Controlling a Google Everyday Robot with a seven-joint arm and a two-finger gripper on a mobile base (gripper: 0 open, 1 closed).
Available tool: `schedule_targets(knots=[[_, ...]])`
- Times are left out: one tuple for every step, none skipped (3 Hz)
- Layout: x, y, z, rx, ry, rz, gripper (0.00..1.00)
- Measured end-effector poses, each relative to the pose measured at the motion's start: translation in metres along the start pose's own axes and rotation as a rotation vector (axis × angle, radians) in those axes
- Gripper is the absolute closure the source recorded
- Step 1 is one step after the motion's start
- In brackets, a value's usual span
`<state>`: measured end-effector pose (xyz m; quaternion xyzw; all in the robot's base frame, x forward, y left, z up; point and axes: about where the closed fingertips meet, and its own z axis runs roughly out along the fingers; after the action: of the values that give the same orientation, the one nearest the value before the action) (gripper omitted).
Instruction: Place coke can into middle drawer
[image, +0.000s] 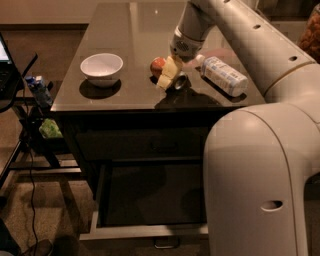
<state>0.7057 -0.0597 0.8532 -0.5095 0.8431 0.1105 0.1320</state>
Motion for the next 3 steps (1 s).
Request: schedule_targets(knots=[[0.0004,-0.0004,0.0008,-0.001,0.000,0.000,0.16],[0.0003,-0.0004,0.0008,-0.001,0.000,0.000,0.39],[0.0003,-0.0004,0.0008,-0.001,0.000,0.000,0.63]])
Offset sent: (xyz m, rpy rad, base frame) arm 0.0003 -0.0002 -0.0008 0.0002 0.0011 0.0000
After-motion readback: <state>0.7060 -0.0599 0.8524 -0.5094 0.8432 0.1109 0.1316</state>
